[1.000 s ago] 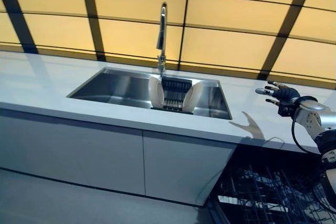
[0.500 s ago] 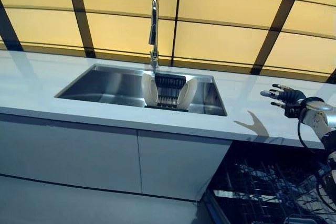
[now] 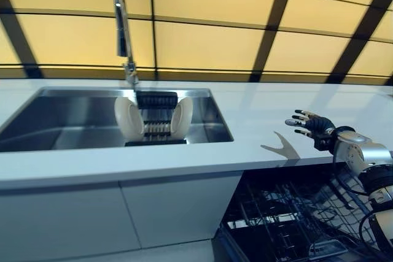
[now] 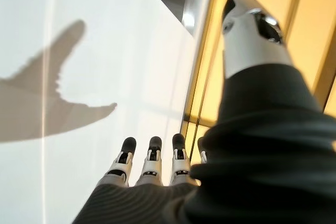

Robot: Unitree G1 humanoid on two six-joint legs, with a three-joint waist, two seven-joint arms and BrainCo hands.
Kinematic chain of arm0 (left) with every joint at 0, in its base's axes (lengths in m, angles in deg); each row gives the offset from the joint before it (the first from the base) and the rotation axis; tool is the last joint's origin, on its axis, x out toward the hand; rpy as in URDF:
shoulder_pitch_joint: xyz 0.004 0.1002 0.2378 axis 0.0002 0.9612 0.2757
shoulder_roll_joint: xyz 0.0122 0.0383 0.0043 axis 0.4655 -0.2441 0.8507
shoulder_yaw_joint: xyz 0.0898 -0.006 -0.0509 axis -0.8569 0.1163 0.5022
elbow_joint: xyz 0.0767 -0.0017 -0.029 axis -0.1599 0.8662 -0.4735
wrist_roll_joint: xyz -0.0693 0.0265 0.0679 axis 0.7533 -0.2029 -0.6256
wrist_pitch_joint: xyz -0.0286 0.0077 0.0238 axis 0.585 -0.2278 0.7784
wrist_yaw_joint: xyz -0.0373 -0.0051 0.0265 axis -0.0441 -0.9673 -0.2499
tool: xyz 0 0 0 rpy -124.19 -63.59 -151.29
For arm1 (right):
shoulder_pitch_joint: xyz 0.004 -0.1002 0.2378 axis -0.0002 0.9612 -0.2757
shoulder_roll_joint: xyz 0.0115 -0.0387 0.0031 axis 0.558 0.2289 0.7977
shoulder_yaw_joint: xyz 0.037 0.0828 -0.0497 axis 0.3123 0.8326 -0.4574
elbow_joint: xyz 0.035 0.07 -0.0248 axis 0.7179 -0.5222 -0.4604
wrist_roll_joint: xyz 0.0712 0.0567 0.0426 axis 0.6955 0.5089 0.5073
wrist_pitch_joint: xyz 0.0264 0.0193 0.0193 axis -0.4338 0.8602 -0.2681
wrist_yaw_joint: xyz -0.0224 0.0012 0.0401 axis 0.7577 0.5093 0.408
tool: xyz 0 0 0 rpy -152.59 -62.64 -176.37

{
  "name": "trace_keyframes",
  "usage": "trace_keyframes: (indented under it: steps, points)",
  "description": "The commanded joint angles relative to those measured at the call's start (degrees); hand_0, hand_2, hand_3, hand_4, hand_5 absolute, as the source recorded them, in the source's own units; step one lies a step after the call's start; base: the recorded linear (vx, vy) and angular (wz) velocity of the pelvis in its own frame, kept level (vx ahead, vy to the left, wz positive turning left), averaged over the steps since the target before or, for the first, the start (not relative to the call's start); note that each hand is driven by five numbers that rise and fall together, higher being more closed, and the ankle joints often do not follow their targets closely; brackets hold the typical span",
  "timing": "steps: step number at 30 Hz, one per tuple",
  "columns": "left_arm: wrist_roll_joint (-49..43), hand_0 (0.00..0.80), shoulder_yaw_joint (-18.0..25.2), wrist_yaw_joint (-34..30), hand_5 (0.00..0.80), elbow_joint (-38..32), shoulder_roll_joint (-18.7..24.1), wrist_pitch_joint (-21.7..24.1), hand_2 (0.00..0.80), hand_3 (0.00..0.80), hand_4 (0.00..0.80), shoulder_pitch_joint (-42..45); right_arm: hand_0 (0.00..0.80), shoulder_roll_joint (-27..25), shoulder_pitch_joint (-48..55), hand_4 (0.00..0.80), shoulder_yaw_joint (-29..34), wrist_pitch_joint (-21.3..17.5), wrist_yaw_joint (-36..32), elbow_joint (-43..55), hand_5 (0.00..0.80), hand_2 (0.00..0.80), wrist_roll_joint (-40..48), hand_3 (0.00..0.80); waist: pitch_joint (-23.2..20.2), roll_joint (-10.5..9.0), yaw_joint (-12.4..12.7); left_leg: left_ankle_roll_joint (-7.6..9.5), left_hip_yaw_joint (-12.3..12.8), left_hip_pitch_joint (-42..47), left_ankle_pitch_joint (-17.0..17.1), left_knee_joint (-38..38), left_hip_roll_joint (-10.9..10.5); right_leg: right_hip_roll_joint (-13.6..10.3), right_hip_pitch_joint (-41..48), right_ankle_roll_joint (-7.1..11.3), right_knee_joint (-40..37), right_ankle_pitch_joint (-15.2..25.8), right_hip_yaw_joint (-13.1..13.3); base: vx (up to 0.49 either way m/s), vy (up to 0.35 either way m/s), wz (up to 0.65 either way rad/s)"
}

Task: Take plates into dishwasher

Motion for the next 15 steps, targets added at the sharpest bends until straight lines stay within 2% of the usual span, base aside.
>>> trace_keyframes:
  steps: [1, 6, 9, 15]
  points:
    - [0.2, 0.0, -1.6, -0.1, 0.0, 1.7, 0.7, -0.1, 0.0, 0.0, 0.0, -1.9, 0.0, -0.6, -5.3, 0.0, 0.5, -2.8, 0.5, 1.0, 0.0, 0.0, 0.8, 0.0, -0.6, -2.3, 4.6, -3.84, 1.4, -0.1, -2.1, -1.4, 2.3, -7.2, 1.0, 7.49, 0.5, 2.9, 3.3, 0.033, -0.021, 0.34]
    - [0.6, 0.0, -1.3, -0.1, 0.0, 1.6, -0.2, 0.4, 0.0, 0.0, 0.0, -0.8, 0.0, -0.6, -5.2, 0.0, 0.3, -1.6, 2.2, 2.8, 0.0, 0.0, 2.5, 0.0, -0.5, -2.75, 5.0, -4.53, 1.8, 0.0, -2.7, -1.2, 3.8, -7.9, 0.4, 8.36, -0.2, 3.4, 2.6, 0.067, -0.001, 0.38]
    - [0.9, 0.0, -1.3, -0.2, 0.0, 1.2, -0.9, 1.2, 0.0, 0.0, 0.0, 0.2, 0.0, -0.1, -4.9, 0.0, 0.3, -2.0, 2.7, 3.7, 0.0, 0.0, 3.0, 0.0, 0.0, -3.05, 5.0, -4.84, 2.1, -0.2, -3.9, 1.4, 4.5, -8.9, 0.0, 8.84, -0.2, 4.0, 2.5, 0.079, 0.049, 0.39]
    - [1.4, 0.0, -1.7, 0.2, 0.0, -0.6, -0.7, 1.5, 0.0, 0.0, 0.0, 0.0, 0.0, 1.8, -2.8, 0.0, 0.6, -3.5, 3.5, 5.7, 0.0, 0.0, 2.8, 0.0, 1.4, -3.44, 5.1, -4.01, 2.3, -2.2, -7.0, 7.6, 4.4, -11.7, 0.1, 10.29, -0.1, 5.5, 3.3, 0.088, 0.102, 0.06]
